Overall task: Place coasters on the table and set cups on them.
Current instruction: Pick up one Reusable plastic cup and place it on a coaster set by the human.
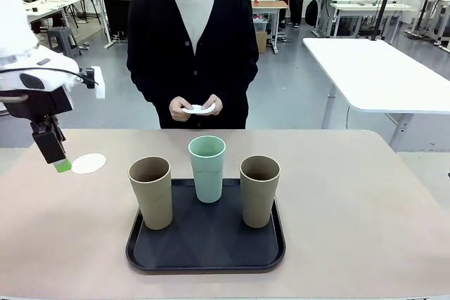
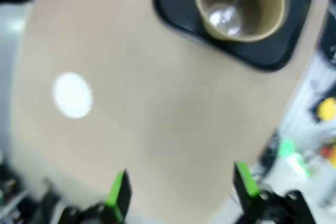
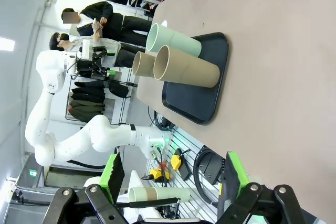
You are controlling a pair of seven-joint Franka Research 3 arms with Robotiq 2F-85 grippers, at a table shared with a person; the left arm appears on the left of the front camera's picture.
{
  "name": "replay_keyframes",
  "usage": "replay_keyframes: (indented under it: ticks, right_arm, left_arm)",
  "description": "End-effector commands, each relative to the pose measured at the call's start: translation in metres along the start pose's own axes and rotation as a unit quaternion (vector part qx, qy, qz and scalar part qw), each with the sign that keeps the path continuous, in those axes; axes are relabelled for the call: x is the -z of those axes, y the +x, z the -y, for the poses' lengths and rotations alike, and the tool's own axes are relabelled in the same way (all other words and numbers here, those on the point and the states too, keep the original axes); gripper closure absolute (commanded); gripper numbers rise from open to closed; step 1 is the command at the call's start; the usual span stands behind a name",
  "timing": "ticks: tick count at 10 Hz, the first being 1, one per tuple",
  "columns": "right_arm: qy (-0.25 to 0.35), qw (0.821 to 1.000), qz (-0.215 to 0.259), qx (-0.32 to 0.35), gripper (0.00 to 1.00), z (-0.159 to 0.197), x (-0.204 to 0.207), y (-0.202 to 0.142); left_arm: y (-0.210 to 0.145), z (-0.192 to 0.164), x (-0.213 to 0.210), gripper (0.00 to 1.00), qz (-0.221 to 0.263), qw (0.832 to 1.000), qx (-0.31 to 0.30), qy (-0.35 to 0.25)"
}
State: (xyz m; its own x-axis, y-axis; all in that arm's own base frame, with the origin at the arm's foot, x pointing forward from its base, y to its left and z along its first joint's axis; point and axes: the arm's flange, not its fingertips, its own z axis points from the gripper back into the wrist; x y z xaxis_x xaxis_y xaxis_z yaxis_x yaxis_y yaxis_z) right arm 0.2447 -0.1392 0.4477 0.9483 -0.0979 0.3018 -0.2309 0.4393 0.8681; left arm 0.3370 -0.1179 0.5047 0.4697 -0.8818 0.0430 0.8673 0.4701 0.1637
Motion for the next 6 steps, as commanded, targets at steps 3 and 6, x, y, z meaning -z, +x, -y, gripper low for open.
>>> replay_keyframes:
  ticks: [3, 6]
  right_arm:
    - [0.002, 1.000, 0.004, -0.001, 0.00, 0.001, 0.000, 0.001]
    - [0.002, 1.000, 0.004, -0.001, 0.00, 0.001, 0.000, 0.001]
  left_arm:
    - [-0.004, -0.007, 0.004, 0.00, -0.005, 1.000, 0.001, 0.019]
    - [-0.004, -0.007, 0.004, 0.00, -0.005, 1.000, 0.001, 0.019]
